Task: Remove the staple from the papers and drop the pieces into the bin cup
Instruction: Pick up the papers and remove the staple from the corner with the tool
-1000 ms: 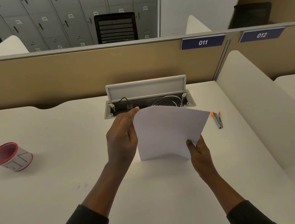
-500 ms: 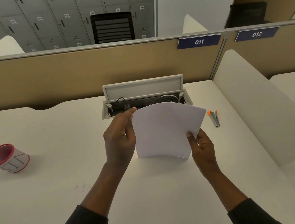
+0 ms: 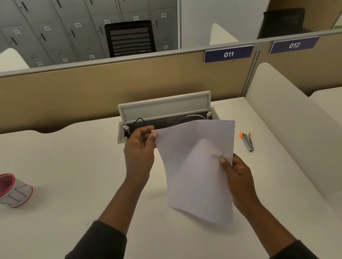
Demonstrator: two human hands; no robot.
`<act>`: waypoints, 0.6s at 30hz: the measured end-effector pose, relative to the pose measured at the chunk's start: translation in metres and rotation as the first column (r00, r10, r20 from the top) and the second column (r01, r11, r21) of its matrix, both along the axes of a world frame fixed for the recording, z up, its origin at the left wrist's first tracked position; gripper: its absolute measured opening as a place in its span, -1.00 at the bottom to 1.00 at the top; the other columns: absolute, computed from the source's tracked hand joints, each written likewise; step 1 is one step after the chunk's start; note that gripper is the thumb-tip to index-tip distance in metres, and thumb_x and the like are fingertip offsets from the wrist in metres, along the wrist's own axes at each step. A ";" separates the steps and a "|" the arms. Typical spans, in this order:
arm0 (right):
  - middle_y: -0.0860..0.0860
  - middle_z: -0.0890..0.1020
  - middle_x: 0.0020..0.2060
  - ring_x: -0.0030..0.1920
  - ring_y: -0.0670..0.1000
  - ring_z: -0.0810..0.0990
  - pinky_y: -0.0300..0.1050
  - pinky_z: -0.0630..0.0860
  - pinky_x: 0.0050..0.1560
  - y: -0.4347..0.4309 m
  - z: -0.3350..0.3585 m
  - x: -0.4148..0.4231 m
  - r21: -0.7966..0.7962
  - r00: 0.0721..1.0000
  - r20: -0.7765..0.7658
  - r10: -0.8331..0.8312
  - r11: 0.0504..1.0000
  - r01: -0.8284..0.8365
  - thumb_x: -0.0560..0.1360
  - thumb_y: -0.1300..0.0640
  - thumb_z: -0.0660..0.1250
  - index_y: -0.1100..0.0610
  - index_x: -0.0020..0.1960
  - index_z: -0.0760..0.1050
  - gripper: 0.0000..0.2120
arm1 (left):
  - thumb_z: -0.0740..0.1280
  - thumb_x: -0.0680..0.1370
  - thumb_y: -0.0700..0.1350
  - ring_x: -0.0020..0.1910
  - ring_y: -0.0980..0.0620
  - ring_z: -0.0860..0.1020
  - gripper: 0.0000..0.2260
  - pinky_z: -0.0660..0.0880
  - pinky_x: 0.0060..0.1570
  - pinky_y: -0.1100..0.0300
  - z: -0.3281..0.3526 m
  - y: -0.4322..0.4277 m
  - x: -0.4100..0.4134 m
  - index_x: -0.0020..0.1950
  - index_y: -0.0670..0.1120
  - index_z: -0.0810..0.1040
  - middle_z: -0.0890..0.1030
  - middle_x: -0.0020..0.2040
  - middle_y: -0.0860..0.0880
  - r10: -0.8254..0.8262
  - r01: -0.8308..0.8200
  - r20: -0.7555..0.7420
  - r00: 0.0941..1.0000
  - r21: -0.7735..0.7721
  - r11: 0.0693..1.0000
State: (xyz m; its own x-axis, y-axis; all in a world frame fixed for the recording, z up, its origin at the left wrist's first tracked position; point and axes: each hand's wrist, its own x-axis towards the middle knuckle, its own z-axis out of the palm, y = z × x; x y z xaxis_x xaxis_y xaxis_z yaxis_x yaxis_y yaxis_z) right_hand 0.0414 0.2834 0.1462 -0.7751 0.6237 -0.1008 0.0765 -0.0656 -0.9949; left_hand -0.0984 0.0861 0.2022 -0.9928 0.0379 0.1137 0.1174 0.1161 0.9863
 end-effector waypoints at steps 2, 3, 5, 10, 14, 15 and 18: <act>-0.15 0.71 0.02 0.02 -0.08 0.68 -0.09 0.58 0.04 0.003 -0.003 0.003 -0.035 0.999 0.032 0.000 0.999 0.001 0.63 0.07 0.28 -0.08 0.14 0.59 -0.84 | 0.37 0.61 -0.12 -0.02 -0.02 0.68 -0.86 0.64 0.10 -0.04 -0.007 0.004 -0.003 0.13 -0.12 0.65 0.72 -0.01 -0.03 -0.010 0.012 0.043 0.999 -0.026 1.000; -0.14 0.72 0.02 0.03 -0.06 0.68 -0.08 0.58 0.05 0.004 -0.005 0.005 -0.056 0.999 0.048 0.005 0.998 -0.002 0.62 0.08 0.29 -0.07 0.15 0.60 -0.83 | 0.36 0.61 -0.11 -0.02 -0.03 0.68 -0.85 0.64 0.11 -0.03 -0.012 0.005 -0.004 0.12 -0.13 0.65 0.72 -0.01 -0.02 -0.014 0.017 0.064 0.998 -0.045 0.999; -0.09 0.72 0.02 0.06 0.00 0.68 -0.05 0.59 0.08 0.006 -0.011 0.007 -0.105 0.997 0.079 0.016 0.994 -0.007 0.61 0.10 0.30 -0.03 0.16 0.61 -0.82 | 0.35 0.62 -0.10 -0.02 -0.04 0.66 -0.86 0.64 0.10 -0.01 -0.022 0.009 -0.007 0.10 -0.12 0.64 0.71 -0.01 -0.02 -0.013 0.018 0.097 0.995 -0.055 0.998; -0.06 0.73 0.03 0.08 0.00 0.68 -0.07 0.57 0.10 0.001 -0.026 0.011 -0.198 0.989 0.147 0.024 0.980 0.006 0.60 0.15 0.32 0.02 0.17 0.62 -0.81 | 0.29 0.65 -0.04 -0.04 -0.03 0.62 -0.84 0.63 0.05 0.01 -0.046 0.019 -0.012 0.13 -0.08 0.57 0.67 0.02 -0.04 0.009 0.009 0.093 0.996 -0.193 0.981; -0.07 0.73 0.01 0.01 -0.04 0.68 -0.18 0.54 -0.08 -0.002 -0.038 0.014 -0.241 0.979 0.203 0.006 0.970 0.043 0.60 0.15 0.30 0.01 0.18 0.60 -0.81 | 0.33 0.62 -0.06 0.01 -0.05 0.63 -0.83 0.60 0.16 -0.08 -0.062 0.028 -0.016 0.14 -0.10 0.62 0.69 0.04 -0.04 0.035 0.007 0.205 0.978 -0.201 0.980; -0.06 0.72 0.01 0.01 -0.04 0.67 -0.18 0.54 -0.10 -0.002 -0.041 0.015 -0.247 0.976 0.218 0.004 0.968 0.051 0.61 0.14 0.30 0.01 0.18 0.60 -0.81 | 0.34 0.62 -0.07 0.02 -0.06 0.63 -0.84 0.60 0.17 -0.08 -0.066 0.029 -0.016 0.13 -0.10 0.63 0.69 0.03 -0.04 0.041 0.003 0.238 0.970 -0.183 0.983; -0.05 0.72 0.01 0.02 -0.01 0.68 -0.16 0.54 -0.09 -0.002 -0.050 0.015 -0.280 0.972 0.237 0.002 0.958 0.066 0.61 0.15 0.30 0.00 0.17 0.60 -0.81 | 0.36 0.61 -0.09 0.04 -0.08 0.63 -0.85 0.58 0.19 -0.09 -0.075 0.034 -0.017 0.10 -0.11 0.65 0.69 0.02 -0.04 0.064 -0.022 0.332 0.941 -0.129 0.991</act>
State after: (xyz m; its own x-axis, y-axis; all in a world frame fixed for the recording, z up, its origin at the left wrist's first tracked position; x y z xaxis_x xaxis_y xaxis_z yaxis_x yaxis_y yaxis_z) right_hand 0.0566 0.2815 0.0964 -0.6890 0.5665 -0.4520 0.2964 -0.3489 -0.8890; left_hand -0.1159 0.1200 0.1272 -0.9736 -0.0126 -0.2280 -0.2245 0.2352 0.9457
